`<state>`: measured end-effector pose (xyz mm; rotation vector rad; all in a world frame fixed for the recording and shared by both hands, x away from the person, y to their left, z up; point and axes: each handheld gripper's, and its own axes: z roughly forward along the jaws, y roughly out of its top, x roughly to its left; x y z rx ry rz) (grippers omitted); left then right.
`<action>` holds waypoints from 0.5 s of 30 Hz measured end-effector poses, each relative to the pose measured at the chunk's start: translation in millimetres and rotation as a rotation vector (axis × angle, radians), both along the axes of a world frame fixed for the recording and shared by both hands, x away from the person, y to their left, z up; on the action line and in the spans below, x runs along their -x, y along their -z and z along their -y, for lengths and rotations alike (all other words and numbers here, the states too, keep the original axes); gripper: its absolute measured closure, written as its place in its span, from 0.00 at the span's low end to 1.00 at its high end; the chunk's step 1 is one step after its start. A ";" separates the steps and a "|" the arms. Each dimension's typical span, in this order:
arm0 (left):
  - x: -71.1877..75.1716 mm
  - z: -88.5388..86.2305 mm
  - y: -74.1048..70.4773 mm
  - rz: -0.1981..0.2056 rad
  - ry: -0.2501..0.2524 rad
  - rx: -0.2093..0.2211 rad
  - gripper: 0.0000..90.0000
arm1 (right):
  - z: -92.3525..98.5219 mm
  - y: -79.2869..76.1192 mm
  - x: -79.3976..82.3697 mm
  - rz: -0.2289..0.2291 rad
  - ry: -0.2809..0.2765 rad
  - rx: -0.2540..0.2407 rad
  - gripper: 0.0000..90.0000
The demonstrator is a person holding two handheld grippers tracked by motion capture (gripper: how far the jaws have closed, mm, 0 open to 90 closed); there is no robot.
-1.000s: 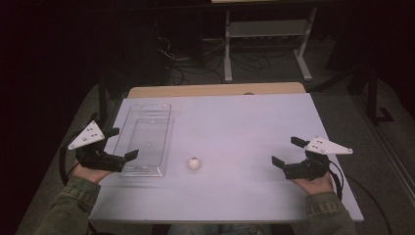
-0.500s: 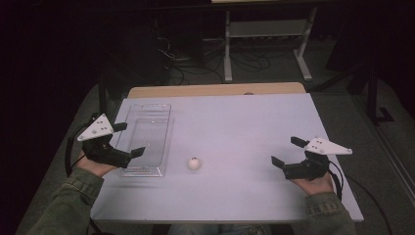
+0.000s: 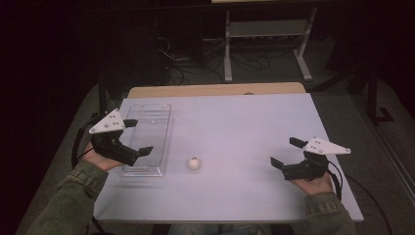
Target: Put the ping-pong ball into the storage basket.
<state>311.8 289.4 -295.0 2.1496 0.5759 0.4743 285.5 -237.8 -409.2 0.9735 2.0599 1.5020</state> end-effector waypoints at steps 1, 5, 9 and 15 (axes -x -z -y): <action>-1.4 0.5 0.5 -0.008 0.002 -0.011 0.00 | -0.1 0.1 -0.1 0.000 0.000 0.000 0.00; -7.7 1.9 1.8 -0.031 0.005 -0.040 0.00 | -0.6 0.2 -0.1 0.001 -0.003 0.001 0.00; -12.3 3.5 -1.0 -0.042 0.009 -0.049 0.00 | -0.4 0.4 -0.4 -0.003 -0.003 0.001 0.00; -18.3 9.3 -6.4 -0.053 0.035 -0.086 0.00 | -0.5 0.0 -0.2 -0.001 -0.005 0.000 0.00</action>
